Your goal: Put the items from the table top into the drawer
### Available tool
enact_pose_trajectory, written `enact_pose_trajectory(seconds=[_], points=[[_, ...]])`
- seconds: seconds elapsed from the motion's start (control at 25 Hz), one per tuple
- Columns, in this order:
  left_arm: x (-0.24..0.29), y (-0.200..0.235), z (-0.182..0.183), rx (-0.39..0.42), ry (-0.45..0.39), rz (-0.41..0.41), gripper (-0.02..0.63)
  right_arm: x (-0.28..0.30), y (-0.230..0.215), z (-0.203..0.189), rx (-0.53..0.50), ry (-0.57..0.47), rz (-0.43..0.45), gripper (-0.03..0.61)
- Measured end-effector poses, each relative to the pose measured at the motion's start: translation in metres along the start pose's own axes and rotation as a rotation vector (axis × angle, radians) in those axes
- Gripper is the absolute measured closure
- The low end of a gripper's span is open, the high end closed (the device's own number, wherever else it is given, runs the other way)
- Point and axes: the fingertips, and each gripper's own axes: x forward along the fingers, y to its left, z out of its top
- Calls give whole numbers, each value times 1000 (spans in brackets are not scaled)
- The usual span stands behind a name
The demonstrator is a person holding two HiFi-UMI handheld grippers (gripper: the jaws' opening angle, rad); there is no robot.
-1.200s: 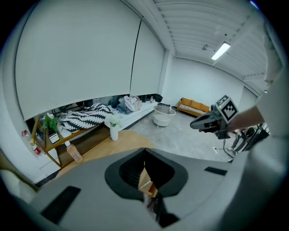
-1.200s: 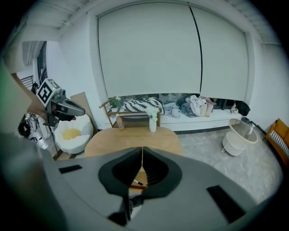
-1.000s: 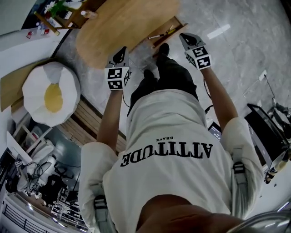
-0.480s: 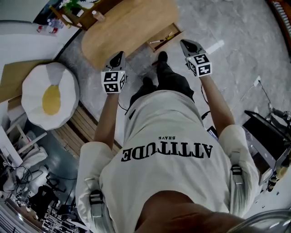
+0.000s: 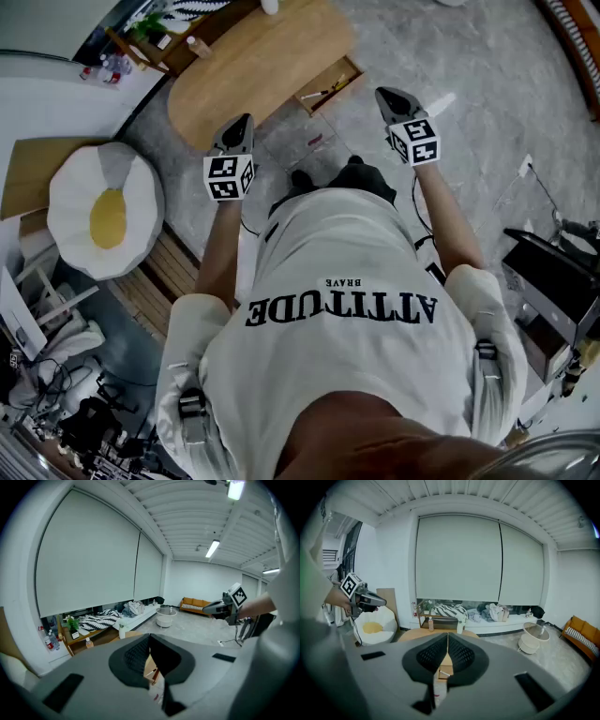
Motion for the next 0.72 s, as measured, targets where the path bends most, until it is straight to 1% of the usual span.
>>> enact_pose_trajectory(seconds=[0.12, 0.32, 0.48, 0.72], points=[[0, -9, 12, 0, -26, 6, 592, -11, -13, 0, 4, -11, -2, 557], [10, -27, 35, 31, -52, 19, 592, -28, -44, 0, 28, -35, -31, 558], [19, -36, 44, 68, -52, 25, 592, -32, -57, 2, 3, -36, -24, 558], [26, -41, 51, 66, -59, 41, 592, -35, -71, 14, 9, -62, -9, 560]])
